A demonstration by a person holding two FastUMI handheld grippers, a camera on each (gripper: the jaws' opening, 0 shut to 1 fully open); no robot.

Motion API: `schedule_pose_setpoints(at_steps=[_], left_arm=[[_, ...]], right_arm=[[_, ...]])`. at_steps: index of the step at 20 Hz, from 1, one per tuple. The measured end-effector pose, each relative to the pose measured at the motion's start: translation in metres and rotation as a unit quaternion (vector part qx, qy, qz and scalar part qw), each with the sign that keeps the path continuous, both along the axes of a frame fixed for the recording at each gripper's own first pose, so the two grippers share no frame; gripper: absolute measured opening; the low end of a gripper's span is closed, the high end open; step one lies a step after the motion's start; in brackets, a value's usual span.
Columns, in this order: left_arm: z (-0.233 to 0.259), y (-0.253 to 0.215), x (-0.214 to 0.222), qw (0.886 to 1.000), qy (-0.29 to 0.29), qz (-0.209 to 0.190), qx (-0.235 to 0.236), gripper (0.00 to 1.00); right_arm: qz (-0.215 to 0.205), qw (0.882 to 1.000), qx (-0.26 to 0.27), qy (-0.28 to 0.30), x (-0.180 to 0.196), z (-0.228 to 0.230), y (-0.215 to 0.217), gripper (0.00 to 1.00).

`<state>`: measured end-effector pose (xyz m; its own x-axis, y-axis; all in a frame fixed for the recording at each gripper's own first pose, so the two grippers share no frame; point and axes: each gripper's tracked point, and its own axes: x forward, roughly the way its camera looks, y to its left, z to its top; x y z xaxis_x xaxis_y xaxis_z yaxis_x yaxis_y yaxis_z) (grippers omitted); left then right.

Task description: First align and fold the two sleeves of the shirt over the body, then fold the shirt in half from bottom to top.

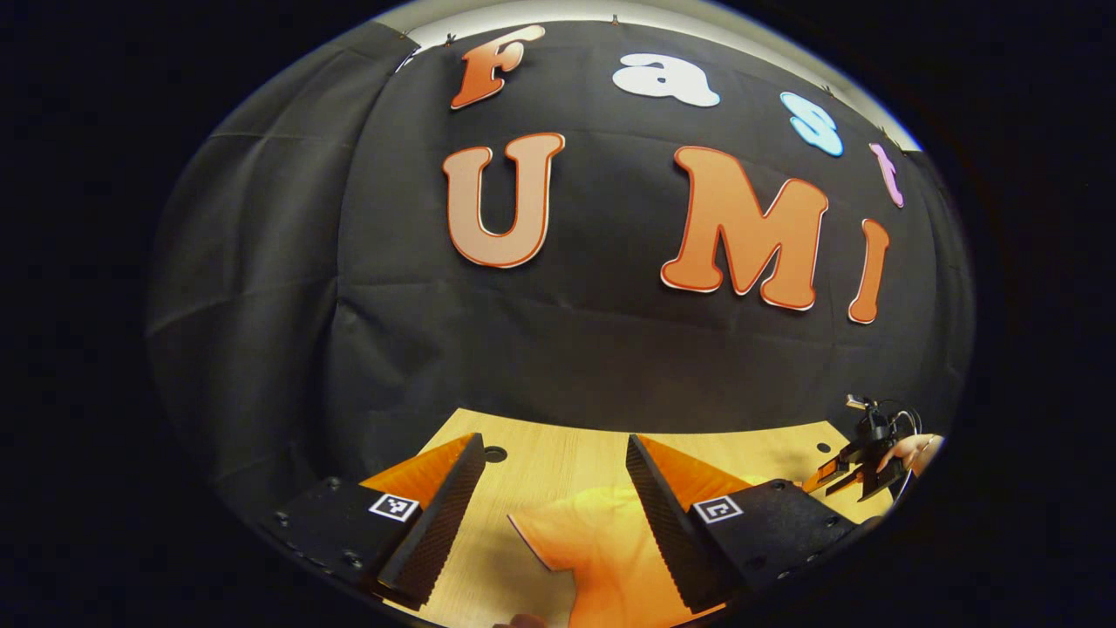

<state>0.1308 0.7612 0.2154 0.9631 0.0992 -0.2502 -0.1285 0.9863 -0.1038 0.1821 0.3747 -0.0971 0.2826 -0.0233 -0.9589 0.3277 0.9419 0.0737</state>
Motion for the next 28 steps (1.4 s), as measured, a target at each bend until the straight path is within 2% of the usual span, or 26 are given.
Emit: schedule_pose_setpoints(at_steps=[3,6,9,12,14,17,18,19,20,21,22,26,28], left_arm=[[-0.009,0.005,0.006,1.000,0.014,0.004,-0.002,0.98],[-0.014,0.012,0.004,1.000,0.018,0.009,0.000,0.98],[-0.018,0.016,0.002,1.000,0.025,0.015,-0.004,0.98],[-0.021,0.022,0.000,0.999,0.028,0.021,-0.001,0.98],[-0.022,0.023,-0.001,0.999,0.029,0.023,-0.006,0.98],[-0.028,0.024,-0.003,0.999,0.034,0.026,-0.011,0.98],[-0.027,0.024,-0.005,0.999,0.036,0.026,-0.011,0.98],[-0.030,0.025,-0.005,0.999,0.038,0.027,-0.010,0.98],[-0.031,0.026,-0.006,0.999,0.039,0.028,-0.010,0.98],[-0.031,0.027,-0.007,0.999,0.039,0.028,-0.010,0.98],[-0.030,0.028,-0.008,0.999,0.040,0.029,-0.008,0.98],[-0.022,0.038,-0.013,0.999,0.031,0.029,0.006,0.98],[-0.018,0.043,-0.016,0.999,0.026,0.026,0.009,0.98]], right_arm=[[-0.019,1.000,-0.001,0.016,0.007,-0.019,0.003,0.98],[-0.022,0.999,-0.019,0.025,0.008,-0.035,-0.003,0.90],[-0.016,0.999,-0.027,0.036,0.005,-0.045,0.002,0.88],[-0.017,0.999,-0.022,0.022,0.014,-0.041,0.007,0.87],[-0.005,0.999,-0.048,0.024,0.011,-0.044,0.003,0.86],[0.005,0.999,-0.050,0.015,0.013,-0.045,0.008,0.71],[0.006,0.999,-0.050,0.012,0.016,-0.044,0.008,0.51],[0.013,0.999,-0.051,0.007,0.014,-0.042,0.009,0.43],[0.025,0.998,-0.051,-0.001,0.016,-0.042,0.011,0.30],[0.028,0.998,-0.048,-0.008,0.016,-0.042,0.012,0.28],[0.017,0.999,-0.047,-0.015,0.018,-0.039,0.012,0.06],[-0.013,0.999,-0.031,-0.034,0.017,-0.035,0.011,0.06],[-0.006,0.997,-0.042,-0.061,0.023,-0.022,0.013,0.06]])
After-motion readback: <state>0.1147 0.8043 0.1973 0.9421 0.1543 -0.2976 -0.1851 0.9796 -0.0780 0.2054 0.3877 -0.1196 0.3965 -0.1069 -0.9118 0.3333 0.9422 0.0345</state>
